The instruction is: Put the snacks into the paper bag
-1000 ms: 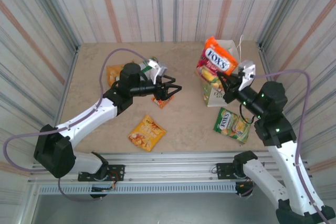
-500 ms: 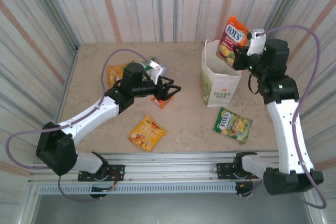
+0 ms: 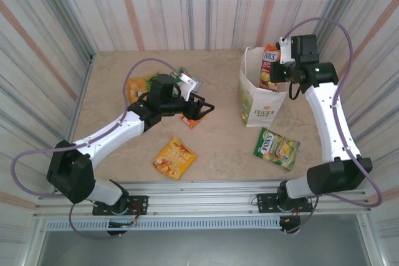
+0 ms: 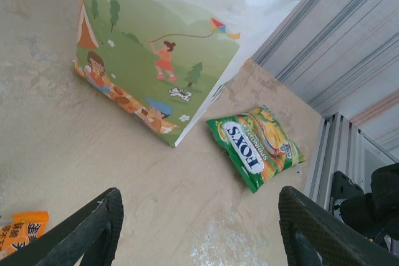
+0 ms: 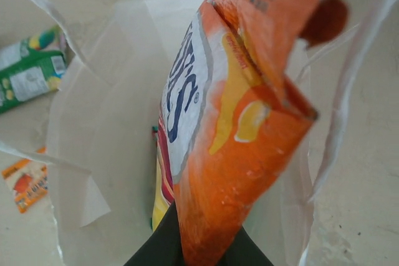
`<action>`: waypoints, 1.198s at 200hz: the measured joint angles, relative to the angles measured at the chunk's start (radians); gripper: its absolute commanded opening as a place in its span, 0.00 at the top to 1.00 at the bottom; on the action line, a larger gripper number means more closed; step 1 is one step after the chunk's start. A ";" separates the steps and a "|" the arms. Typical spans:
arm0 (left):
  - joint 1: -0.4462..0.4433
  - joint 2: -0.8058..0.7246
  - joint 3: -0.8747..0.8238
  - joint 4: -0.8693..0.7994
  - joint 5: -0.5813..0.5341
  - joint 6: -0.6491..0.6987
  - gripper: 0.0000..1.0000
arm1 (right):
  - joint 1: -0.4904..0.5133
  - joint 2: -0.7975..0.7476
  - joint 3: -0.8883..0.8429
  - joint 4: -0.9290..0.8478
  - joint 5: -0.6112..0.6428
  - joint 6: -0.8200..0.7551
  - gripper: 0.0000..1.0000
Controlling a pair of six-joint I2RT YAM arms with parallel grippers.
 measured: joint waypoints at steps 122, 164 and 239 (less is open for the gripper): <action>0.000 0.018 0.005 -0.057 -0.025 -0.005 0.32 | 0.025 0.111 0.063 -0.059 0.033 -0.029 0.61; 0.000 0.018 -0.027 -0.048 -0.024 -0.035 0.32 | 0.022 0.016 0.049 -0.060 0.033 -0.017 0.54; -0.006 0.065 -0.091 -0.019 -0.023 -0.073 0.33 | -0.266 -0.352 -0.285 -0.079 -0.032 0.126 0.40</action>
